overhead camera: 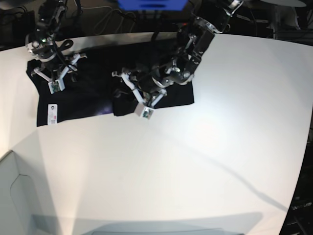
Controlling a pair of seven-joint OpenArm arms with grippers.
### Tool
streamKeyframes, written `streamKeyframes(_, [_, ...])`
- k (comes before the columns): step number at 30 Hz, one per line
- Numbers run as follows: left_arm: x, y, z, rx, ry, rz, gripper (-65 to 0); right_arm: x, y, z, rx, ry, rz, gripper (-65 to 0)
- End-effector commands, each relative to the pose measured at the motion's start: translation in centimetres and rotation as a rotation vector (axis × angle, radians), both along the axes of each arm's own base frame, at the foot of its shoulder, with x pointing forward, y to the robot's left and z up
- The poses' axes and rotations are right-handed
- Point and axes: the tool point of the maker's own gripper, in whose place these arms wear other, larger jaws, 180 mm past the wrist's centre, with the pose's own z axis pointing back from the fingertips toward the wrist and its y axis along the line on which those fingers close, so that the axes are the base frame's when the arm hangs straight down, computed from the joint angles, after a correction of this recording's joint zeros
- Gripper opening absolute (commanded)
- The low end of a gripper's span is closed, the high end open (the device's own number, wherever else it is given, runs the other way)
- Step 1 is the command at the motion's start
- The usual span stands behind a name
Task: Fold the T-shirt properly
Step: 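Lay the folded end down, open the left gripper and withdraw it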
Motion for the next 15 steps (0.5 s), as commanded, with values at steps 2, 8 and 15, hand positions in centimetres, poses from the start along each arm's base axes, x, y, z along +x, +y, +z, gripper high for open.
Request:
streamKeyframes(2, [0.7,-0.8,2.7,-0.059,-0.062,0.002,-26.0,0.4,0.1,0.7,0.002,-0.028,0.015,-32.2])
streamKeyframes(8, [-0.3,2.2,4.7,-0.037,-0.145,0.002,-30.5,0.6,0.1,0.8,0.001,-0.032,0.015,-32.2])
streamKeyframes(15, [0.5,15.7,2.8,0.169,-0.142,0.243,-31.9,2.1,-0.1,2.9,-0.018,-0.103,0.014,-32.0])
